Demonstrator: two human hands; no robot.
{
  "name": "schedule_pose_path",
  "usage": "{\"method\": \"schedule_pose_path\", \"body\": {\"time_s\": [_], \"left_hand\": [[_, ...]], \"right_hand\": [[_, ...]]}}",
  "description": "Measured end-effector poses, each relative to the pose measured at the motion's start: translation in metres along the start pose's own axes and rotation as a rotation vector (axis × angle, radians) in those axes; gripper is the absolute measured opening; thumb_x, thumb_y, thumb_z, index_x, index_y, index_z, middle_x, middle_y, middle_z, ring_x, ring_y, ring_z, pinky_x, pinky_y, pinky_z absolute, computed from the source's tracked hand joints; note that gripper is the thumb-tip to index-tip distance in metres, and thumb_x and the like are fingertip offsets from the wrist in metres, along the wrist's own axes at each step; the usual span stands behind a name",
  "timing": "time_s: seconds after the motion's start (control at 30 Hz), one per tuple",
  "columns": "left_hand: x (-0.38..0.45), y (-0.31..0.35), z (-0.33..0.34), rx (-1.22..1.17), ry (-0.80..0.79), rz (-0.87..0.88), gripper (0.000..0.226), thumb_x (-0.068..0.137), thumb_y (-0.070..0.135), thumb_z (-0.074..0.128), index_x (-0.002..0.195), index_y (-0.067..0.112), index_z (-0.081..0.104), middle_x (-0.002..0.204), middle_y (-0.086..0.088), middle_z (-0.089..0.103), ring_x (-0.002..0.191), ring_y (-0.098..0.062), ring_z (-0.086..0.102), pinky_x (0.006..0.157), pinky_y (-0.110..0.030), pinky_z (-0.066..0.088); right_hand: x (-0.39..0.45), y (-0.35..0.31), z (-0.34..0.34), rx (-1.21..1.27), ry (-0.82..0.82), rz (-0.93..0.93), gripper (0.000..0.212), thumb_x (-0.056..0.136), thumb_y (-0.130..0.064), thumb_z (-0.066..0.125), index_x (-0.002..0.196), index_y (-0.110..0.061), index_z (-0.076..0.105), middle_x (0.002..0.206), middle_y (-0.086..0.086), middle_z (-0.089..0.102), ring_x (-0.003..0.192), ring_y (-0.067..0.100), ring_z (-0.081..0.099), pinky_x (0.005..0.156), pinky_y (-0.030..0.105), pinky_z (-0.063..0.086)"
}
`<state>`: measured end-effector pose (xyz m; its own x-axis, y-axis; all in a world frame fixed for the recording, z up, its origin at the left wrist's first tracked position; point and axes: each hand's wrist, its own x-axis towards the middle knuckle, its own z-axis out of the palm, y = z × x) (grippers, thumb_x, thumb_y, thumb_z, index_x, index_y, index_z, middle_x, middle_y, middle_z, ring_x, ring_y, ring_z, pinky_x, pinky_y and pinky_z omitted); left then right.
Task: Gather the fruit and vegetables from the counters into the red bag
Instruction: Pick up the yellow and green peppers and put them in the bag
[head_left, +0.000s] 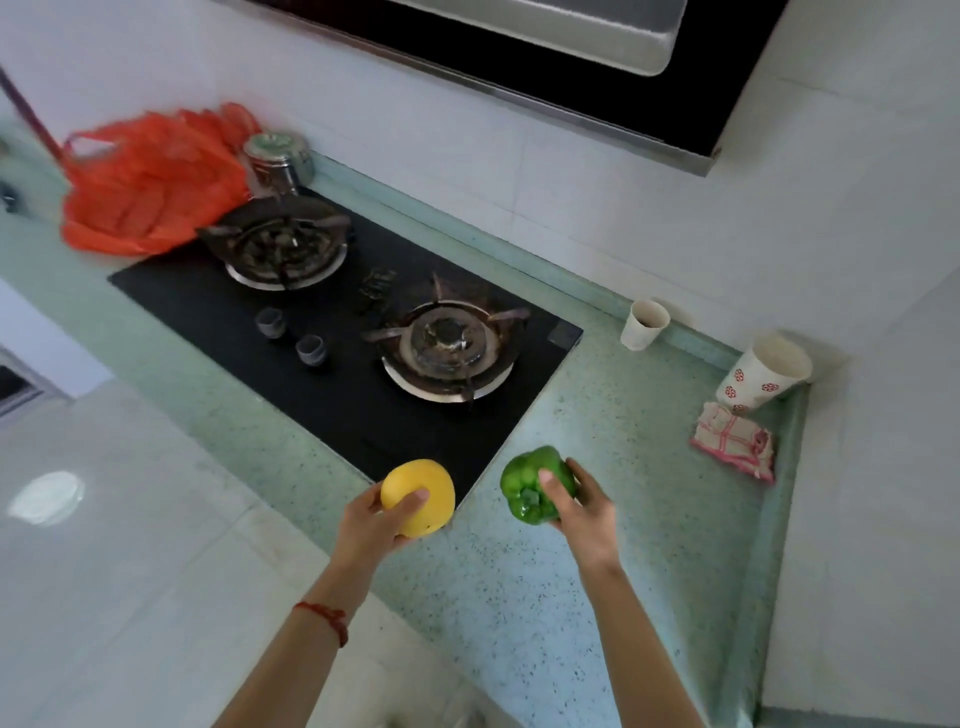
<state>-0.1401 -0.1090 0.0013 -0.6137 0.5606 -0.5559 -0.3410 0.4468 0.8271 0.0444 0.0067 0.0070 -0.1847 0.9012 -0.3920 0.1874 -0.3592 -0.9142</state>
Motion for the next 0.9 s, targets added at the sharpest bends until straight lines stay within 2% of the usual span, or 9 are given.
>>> {"method": "schedule_pose_path", "body": {"time_s": [0.07, 0.2, 0.37, 0.5, 0.57, 0.7, 0.83, 0.9], "left_hand": [[-0.005, -0.002, -0.023, -0.04, 0.046, 0.003, 0.052, 0.079, 0.022, 0.07, 0.124, 0.005, 0.051, 0.116, -0.011, 0.052, 0.1, -0.026, 0.055, 0.076, -0.039, 0.055], [-0.016, -0.01, -0.073, -0.166, 0.132, 0.013, 0.05, 0.079, 0.018, 0.069, 0.123, 0.001, 0.053, 0.115, -0.015, 0.056, 0.097, -0.026, 0.058, 0.071, -0.036, 0.057], [-0.029, -0.021, -0.144, -0.291, 0.22, 0.037, 0.046, 0.079, 0.014, 0.069, 0.12, -0.001, 0.054, 0.11, -0.016, 0.059, 0.086, -0.02, 0.061, 0.059, -0.025, 0.058], [-0.038, -0.032, -0.214, -0.347, 0.306, 0.042, 0.045, 0.079, 0.015, 0.07, 0.118, 0.0, 0.055, 0.111, -0.015, 0.059, 0.091, -0.023, 0.06, 0.064, -0.028, 0.059], [-0.042, -0.04, -0.251, -0.366, 0.34, 0.043, 0.044, 0.079, 0.016, 0.07, 0.117, 0.001, 0.056, 0.111, -0.015, 0.059, 0.093, -0.023, 0.061, 0.067, -0.031, 0.059], [-0.05, -0.057, -0.321, -0.395, 0.414, 0.035, 0.042, 0.078, 0.019, 0.071, 0.115, 0.004, 0.058, 0.112, -0.014, 0.06, 0.098, -0.026, 0.061, 0.074, -0.038, 0.057], [-0.059, -0.073, -0.38, -0.432, 0.502, 0.027, 0.045, 0.079, 0.021, 0.07, 0.118, 0.004, 0.056, 0.112, -0.012, 0.059, 0.099, -0.024, 0.061, 0.075, -0.037, 0.057], [-0.063, -0.078, -0.402, -0.463, 0.543, 0.023, 0.045, 0.079, 0.021, 0.069, 0.118, 0.004, 0.056, 0.112, -0.012, 0.059, 0.098, -0.023, 0.061, 0.074, -0.036, 0.057]], "right_hand": [[-0.007, -0.003, 0.021, -0.002, -0.049, -0.009, 0.06, 0.08, -0.026, 0.071, 0.133, -0.012, 0.048, 0.125, 0.007, 0.054, 0.112, 0.025, 0.058, 0.091, 0.041, 0.053], [-0.027, -0.007, 0.071, -0.042, -0.16, -0.03, 0.055, 0.08, -0.023, 0.07, 0.131, -0.013, 0.051, 0.119, 0.005, 0.056, 0.102, 0.019, 0.059, 0.089, 0.04, 0.054], [-0.058, -0.005, 0.14, -0.109, -0.306, -0.043, 0.057, 0.079, -0.025, 0.071, 0.131, -0.016, 0.05, 0.117, 0.002, 0.054, 0.104, 0.019, 0.057, 0.09, 0.043, 0.053], [-0.09, -0.001, 0.207, -0.11, -0.432, -0.058, 0.051, 0.081, -0.018, 0.069, 0.129, -0.013, 0.052, 0.118, 0.004, 0.054, 0.088, 0.008, 0.059, 0.075, 0.028, 0.057], [-0.108, 0.004, 0.24, -0.127, -0.49, -0.062, 0.051, 0.081, -0.02, 0.069, 0.129, -0.014, 0.051, 0.12, 0.004, 0.054, 0.089, 0.006, 0.059, 0.071, 0.024, 0.057], [-0.141, 0.012, 0.3, -0.165, -0.598, -0.067, 0.053, 0.082, -0.02, 0.068, 0.132, -0.013, 0.049, 0.122, 0.005, 0.054, 0.098, 0.017, 0.059, 0.065, 0.017, 0.056], [-0.166, 0.019, 0.354, -0.21, -0.695, -0.075, 0.051, 0.082, -0.015, 0.067, 0.13, -0.01, 0.05, 0.119, 0.007, 0.055, 0.093, 0.014, 0.059, 0.06, 0.014, 0.055], [-0.175, 0.021, 0.378, -0.225, -0.747, -0.065, 0.051, 0.083, -0.014, 0.067, 0.131, -0.008, 0.049, 0.119, 0.008, 0.055, 0.096, 0.018, 0.059, 0.059, 0.015, 0.055]]}}
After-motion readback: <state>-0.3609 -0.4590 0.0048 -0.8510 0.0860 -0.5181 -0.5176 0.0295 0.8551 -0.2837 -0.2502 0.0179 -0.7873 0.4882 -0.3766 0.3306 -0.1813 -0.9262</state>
